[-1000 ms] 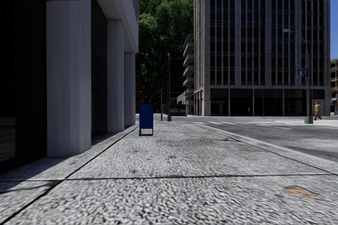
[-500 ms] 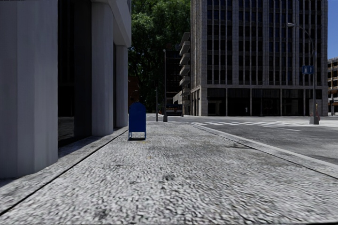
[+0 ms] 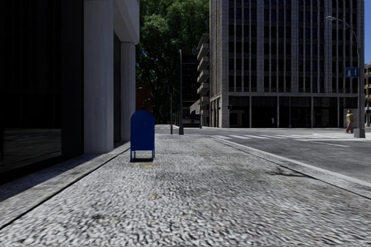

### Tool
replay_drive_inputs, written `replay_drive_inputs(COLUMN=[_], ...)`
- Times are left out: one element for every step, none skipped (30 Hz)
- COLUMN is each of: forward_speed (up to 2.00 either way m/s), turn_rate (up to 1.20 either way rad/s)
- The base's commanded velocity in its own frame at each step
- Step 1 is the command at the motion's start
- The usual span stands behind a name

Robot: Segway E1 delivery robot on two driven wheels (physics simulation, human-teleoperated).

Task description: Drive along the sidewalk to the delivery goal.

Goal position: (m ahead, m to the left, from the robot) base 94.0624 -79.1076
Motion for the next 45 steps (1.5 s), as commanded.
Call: replay_drive_inputs(forward_speed=[2.0, 2.0, 2.0, 2.0, 2.0, 2.0, 2.0, 2.0, 2.0, 2.0, 2.0, 2.0, 2.0, 2.0, 2.0, 2.0, 2.0, 2.0, 2.0, 2.0, 2.0, 2.0, 2.0, 2.0, 2.0, 2.0, 2.0, 2.0, 2.0, 2.0, 2.0, 2.0, 2.0, 2.0, 2.0, 2.0, 2.0, 2.0, 2.0, 2.0, 2.0, 2.0, 2.0, 2.0, 2.0], turn_rate=[-0.09, -0.09, 0.0, 0.0, 0.0, 0.0, 0.0, 0.0, 0.0, 0.0, 0.0, 0.0, 0.0, 0.0, 0.0, -0.1, -0.23, -0.23, -0.27, -0.27, -0.2, -0.2, -0.02, 0.0, 0.0, 0.0, 0.0, 0.0, 0.0, 0.0, 0.0, 0.0, 0.0, 0.0, 0.0, 0.0, 0.0, 0.0, 0.0, 0.0, 0.0, 0.0, 0.0, 0.0, 0.0])
